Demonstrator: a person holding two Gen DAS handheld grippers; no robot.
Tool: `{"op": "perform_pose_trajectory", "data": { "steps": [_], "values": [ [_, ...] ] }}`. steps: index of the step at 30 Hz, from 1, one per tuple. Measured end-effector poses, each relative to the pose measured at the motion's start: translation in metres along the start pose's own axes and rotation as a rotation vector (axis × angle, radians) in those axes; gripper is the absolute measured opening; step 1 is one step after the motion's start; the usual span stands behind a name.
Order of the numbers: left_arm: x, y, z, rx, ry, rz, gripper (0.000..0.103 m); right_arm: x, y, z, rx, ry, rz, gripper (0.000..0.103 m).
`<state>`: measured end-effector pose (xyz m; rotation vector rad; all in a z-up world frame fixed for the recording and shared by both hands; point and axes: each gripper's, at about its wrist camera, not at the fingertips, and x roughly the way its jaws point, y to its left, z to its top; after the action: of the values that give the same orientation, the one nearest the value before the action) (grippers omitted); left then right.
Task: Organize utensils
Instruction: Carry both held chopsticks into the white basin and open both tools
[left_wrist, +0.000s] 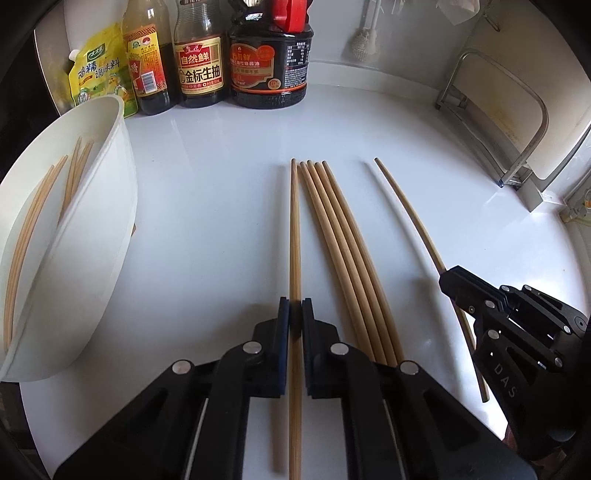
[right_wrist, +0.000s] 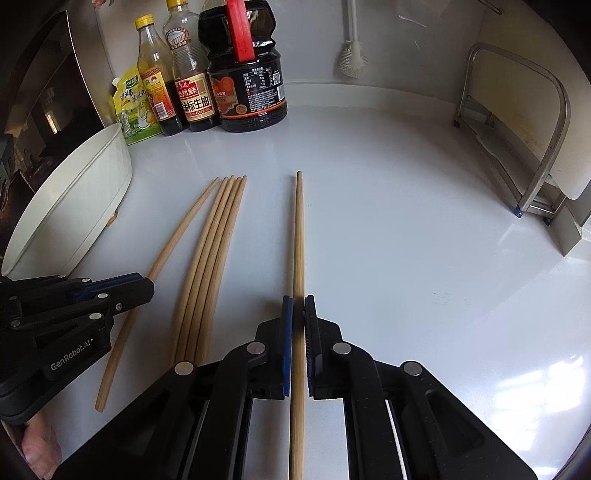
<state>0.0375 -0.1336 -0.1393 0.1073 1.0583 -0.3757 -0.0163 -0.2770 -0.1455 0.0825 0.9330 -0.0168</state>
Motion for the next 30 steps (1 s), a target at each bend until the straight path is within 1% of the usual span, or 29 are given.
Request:
{"op": "perform_pose_trajectory", "data": {
  "steps": [3, 7, 14, 20, 26, 30],
  "values": [
    [-0.01, 0.002, 0.005, 0.009, -0.004, -0.017, 0.007, -0.008, 0.001, 0.003, 0.015, 0.001, 0.008, 0.006],
    [-0.026, 0.01, 0.013, 0.017, -0.011, -0.021, 0.007, -0.023, 0.005, 0.011, 0.048, -0.007, 0.024, 0.006],
    [-0.069, 0.032, 0.034, 0.037, -0.05, -0.054, 0.007, -0.055, 0.028, 0.035, 0.082, -0.04, 0.031, 0.006],
    [-0.104, 0.065, 0.053, 0.064, -0.106, -0.067, 0.007, -0.076, 0.069, 0.061, 0.078, -0.09, 0.051, 0.006],
    [-0.116, 0.115, 0.065, 0.082, -0.123, -0.027, 0.007, -0.08, 0.12, 0.094, 0.062, -0.14, 0.096, 0.006],
    [-0.116, 0.152, 0.069, 0.068, -0.121, 0.0, 0.007, -0.072, 0.152, 0.113, 0.041, -0.147, 0.124, 0.006]
  ]
}}
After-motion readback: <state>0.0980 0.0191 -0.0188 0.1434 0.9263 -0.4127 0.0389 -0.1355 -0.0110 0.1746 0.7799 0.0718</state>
